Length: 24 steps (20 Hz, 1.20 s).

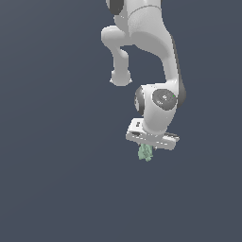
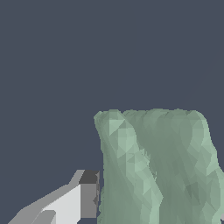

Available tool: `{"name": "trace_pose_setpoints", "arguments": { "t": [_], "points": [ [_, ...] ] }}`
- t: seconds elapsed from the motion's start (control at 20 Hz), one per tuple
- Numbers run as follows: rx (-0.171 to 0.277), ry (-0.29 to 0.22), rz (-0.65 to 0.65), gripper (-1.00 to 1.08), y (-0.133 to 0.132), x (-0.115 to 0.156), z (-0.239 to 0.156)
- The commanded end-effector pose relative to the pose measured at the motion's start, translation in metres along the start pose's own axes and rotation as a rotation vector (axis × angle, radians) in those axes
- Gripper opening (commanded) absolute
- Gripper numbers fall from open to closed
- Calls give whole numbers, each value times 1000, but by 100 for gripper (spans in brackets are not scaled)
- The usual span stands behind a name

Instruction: Pick up the object and move it to a goal position.

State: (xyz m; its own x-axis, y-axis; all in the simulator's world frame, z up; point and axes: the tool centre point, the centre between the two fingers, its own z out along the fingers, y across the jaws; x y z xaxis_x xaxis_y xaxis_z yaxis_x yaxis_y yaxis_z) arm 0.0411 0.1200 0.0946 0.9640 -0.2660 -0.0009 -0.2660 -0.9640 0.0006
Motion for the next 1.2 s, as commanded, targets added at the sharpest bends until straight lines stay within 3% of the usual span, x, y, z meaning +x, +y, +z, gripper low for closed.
{"name": "trace_pose_setpoints", "arguments": {
  "t": [0.0, 0.7, 1.15],
  "points": [
    [1, 1, -1, -100, -5, -17, -7],
    [1, 1, -1, -100, -33, -124, -47],
    [0, 1, -1, -100, -46, -163, -64]
  ]
}}
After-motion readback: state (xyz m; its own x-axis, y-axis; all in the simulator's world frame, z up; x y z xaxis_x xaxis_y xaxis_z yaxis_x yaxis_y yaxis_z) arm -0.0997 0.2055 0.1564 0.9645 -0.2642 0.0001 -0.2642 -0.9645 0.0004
